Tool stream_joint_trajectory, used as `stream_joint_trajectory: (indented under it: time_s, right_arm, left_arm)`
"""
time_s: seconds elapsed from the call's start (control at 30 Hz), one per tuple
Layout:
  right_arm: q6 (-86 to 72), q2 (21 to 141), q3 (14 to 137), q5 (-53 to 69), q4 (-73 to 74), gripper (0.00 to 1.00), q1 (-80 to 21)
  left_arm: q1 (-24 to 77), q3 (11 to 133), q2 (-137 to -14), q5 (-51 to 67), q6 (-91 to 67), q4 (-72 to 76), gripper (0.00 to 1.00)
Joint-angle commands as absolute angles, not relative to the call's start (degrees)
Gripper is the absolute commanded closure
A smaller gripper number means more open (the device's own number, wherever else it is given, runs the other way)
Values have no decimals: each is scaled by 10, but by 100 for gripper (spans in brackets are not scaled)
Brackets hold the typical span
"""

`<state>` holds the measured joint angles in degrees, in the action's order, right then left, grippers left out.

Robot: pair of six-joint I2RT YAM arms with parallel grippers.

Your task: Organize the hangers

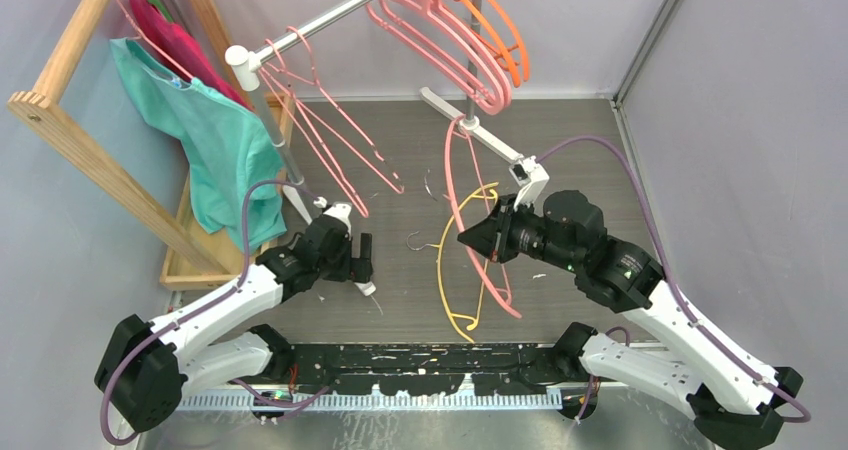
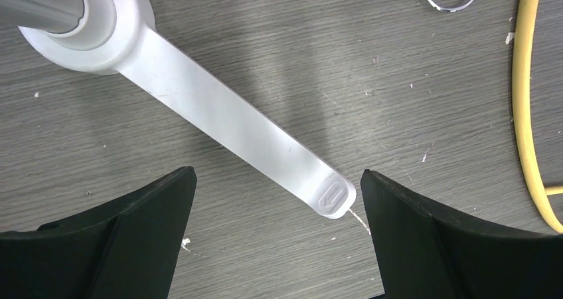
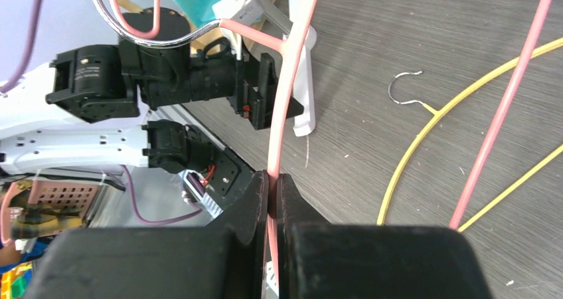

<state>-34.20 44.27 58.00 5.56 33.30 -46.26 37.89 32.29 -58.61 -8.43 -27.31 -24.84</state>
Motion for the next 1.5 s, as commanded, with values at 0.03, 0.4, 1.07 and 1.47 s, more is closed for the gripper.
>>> stream_joint_trajectory:
  time_s: [0.03, 0.4, 1.07, 1.47]
  right_arm:
    - [-351, 452, 659, 66, 287, 99, -461]
    - [-368, 589, 762, 154, 193, 99, -457]
    - [-495, 886, 1032, 327, -24, 99, -389]
    - [-511, 983, 1122, 320, -60, 99, -388]
  left_arm:
    - [381, 354, -582, -95, -258, -250, 2]
    - [381, 359, -576, -102, -255, -255, 2]
    - [381, 347, -576, -94, -258, -237, 2]
    - [381, 346, -577, -97, -254, -238, 2]
